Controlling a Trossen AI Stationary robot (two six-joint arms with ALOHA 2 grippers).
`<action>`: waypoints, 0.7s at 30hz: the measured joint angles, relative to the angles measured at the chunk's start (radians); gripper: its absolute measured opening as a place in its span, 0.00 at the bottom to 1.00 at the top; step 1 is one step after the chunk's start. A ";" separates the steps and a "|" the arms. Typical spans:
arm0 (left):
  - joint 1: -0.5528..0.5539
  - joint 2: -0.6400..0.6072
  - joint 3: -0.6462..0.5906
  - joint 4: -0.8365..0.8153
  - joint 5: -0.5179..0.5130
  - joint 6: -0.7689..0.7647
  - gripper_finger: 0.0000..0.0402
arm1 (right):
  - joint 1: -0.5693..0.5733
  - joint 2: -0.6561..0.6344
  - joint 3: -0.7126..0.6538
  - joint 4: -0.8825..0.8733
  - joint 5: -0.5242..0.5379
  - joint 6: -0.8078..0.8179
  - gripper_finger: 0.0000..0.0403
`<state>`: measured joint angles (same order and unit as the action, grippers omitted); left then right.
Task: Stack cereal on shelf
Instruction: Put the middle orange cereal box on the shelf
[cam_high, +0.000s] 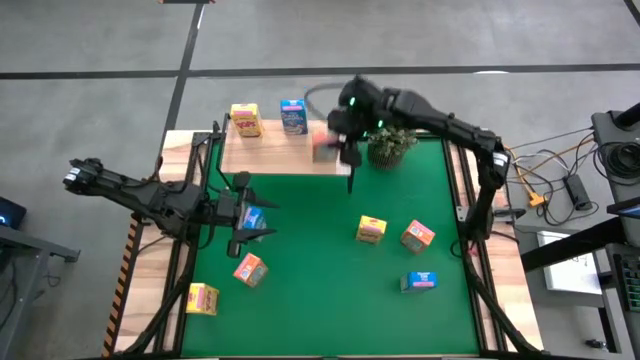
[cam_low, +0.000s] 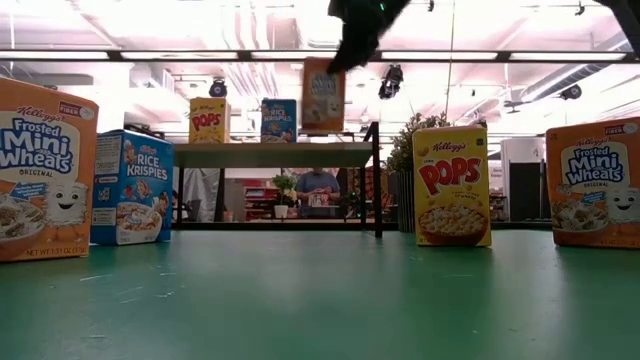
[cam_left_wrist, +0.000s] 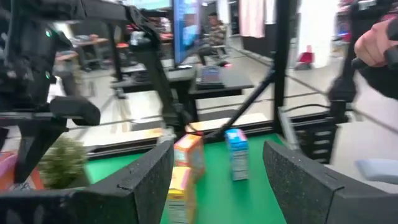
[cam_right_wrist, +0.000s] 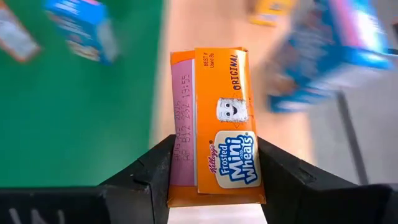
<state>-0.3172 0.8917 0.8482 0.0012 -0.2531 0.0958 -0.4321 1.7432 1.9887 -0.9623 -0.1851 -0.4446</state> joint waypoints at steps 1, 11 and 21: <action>0.000 -0.006 0.000 0.000 -0.022 0.015 0.58 | -0.034 0.002 0.000 0.011 -0.016 -0.022 0.43; 0.006 -0.072 0.020 -0.017 -0.257 0.159 0.58 | -0.270 0.041 0.002 0.128 -0.181 -0.114 0.43; 0.048 -0.110 0.021 -0.019 -0.273 0.235 0.58 | -0.282 0.108 0.073 0.130 -0.188 -0.159 0.43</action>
<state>-0.2694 0.7813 0.8688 -0.0174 -0.5259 0.3310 -0.7139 1.8510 2.0613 -0.8318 -0.3729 -0.6038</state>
